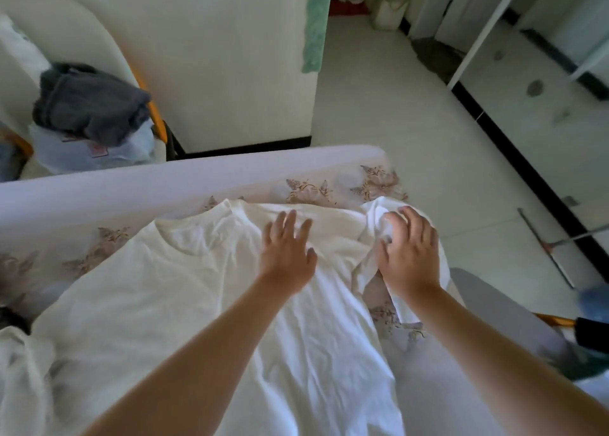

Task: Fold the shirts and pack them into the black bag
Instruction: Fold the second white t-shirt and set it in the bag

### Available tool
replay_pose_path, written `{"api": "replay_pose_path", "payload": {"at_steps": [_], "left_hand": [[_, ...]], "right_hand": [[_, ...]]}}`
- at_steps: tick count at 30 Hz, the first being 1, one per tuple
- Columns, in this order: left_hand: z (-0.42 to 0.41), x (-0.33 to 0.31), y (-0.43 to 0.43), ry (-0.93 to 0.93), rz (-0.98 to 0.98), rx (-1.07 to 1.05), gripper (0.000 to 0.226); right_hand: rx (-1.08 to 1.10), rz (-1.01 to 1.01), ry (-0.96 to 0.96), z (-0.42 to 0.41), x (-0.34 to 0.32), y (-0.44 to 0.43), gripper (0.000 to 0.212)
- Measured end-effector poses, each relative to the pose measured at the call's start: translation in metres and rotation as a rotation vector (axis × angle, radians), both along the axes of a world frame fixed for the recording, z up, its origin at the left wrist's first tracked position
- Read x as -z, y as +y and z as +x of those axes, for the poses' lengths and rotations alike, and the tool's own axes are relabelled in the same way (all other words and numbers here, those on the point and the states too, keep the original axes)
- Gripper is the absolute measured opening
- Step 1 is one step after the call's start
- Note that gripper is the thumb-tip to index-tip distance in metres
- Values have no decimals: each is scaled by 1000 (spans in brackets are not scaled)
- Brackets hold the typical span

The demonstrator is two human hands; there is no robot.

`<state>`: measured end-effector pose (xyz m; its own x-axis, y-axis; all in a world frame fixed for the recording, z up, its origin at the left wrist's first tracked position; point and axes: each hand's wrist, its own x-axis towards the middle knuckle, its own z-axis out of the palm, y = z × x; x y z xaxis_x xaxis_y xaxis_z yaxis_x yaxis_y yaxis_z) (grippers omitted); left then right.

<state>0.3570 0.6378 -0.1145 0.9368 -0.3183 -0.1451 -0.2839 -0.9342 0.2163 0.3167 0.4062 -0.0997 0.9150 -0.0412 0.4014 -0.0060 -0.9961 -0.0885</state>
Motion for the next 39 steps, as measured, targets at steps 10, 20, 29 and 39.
{"api": "replay_pose_path", "payload": {"at_steps": [10,20,29,39], "left_hand": [[-21,-17,-68,250,-106,242,62],[-56,-116,-23,273,-1306,-218,46],[-98,-71,135,182,-486,-854,41],[-140,-25,187,185,22,-401,65]], "right_hand": [[484,511,294,-10,-11,-59,27],[84,1130,442,3,-124,54,21],[-81,691,728,-48,-57,111,35],[-407,136,413,-60,2,135,34]]}}
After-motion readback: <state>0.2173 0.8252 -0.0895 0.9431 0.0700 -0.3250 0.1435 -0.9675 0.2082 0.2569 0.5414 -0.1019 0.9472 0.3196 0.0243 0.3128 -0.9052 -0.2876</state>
